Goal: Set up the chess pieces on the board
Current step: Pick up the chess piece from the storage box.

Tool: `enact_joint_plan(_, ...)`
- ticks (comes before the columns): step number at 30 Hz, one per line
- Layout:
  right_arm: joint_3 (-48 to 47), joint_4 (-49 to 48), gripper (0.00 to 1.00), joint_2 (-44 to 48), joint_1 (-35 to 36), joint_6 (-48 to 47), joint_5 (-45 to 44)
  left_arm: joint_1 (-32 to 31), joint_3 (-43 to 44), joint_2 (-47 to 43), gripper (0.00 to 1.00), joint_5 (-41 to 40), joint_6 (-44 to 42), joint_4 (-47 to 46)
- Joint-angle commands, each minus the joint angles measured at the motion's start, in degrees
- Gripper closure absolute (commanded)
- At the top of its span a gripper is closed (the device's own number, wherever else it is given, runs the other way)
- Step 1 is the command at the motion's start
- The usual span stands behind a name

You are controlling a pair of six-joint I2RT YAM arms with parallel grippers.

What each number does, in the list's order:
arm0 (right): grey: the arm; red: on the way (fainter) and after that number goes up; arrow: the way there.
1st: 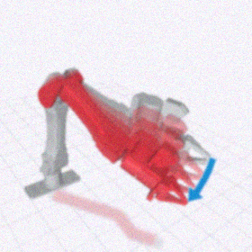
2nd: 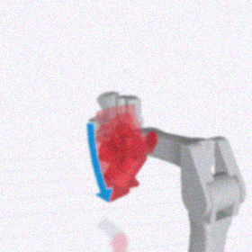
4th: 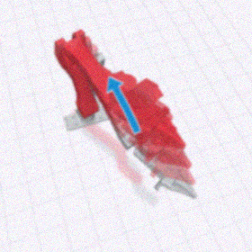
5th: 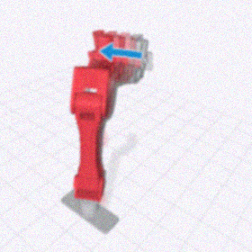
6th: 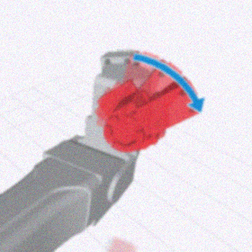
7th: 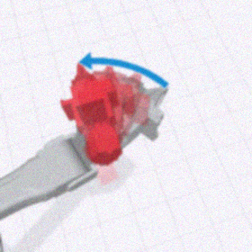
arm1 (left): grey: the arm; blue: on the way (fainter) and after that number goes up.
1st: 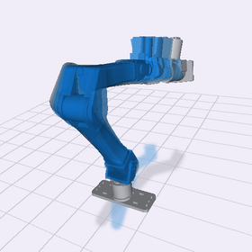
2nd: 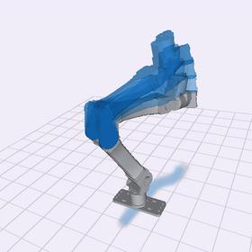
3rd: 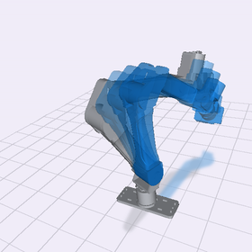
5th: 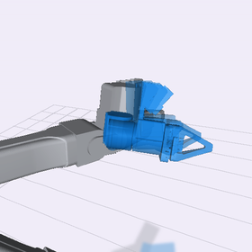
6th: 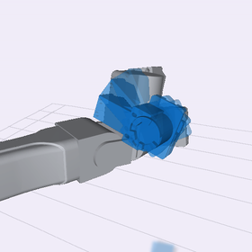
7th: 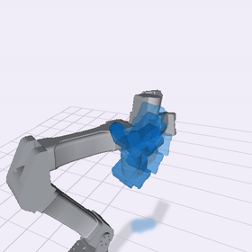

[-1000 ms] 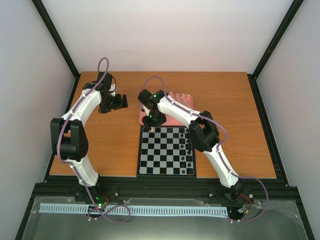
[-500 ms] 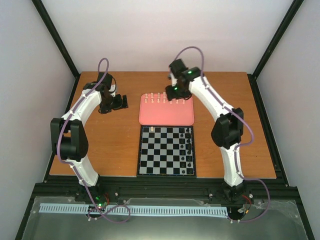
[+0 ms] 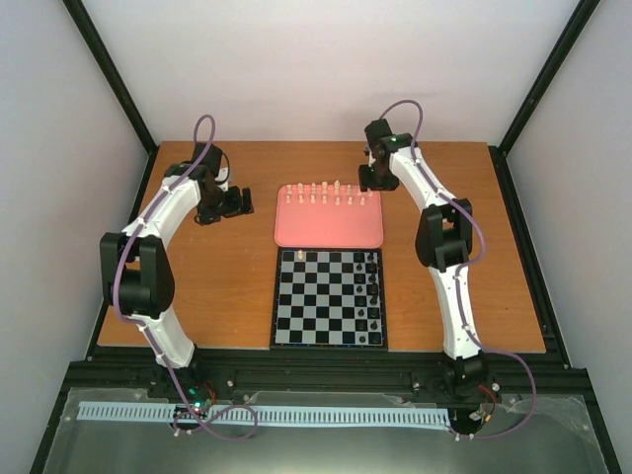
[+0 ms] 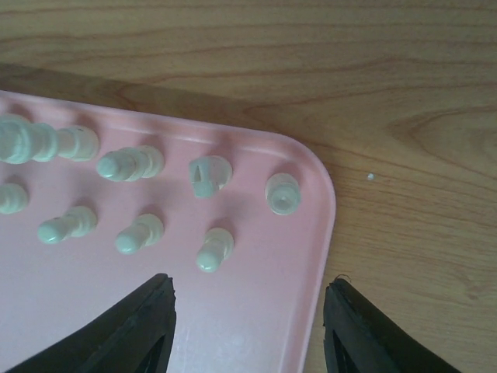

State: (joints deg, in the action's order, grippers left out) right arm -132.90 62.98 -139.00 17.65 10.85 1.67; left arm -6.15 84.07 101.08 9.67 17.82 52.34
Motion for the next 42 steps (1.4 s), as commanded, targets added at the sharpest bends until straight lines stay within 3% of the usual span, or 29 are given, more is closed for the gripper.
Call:
enact_joint_plan(1, -2.2, -2.2, 0.48, -1.4, 0.1, -0.8, -2.5, 0.4, 2.5, 1.3, 0.00, 0.4, 0.1, 0.1)
enact_joint_plan(11, -5.1, -3.4, 0.57, -5.8, -0.7, -0.7, -3.3, 0.4, 2.9, 3.0, 0.00, 0.9, 0.2, 0.2)
enact_joint_plan(29, -8.8, -3.8, 0.58, -10.4, -2.3, -0.8, -1.1, 0.4, 4.2, 5.4, 0.00, 1.3, 0.2, 0.5)
enact_joint_plan(42, -9.1, -3.9, 0.66, -11.7, -2.4, -0.9, 0.8, 0.4, 4.3, 5.4, 0.00, 0.9, 0.2, 0.7)
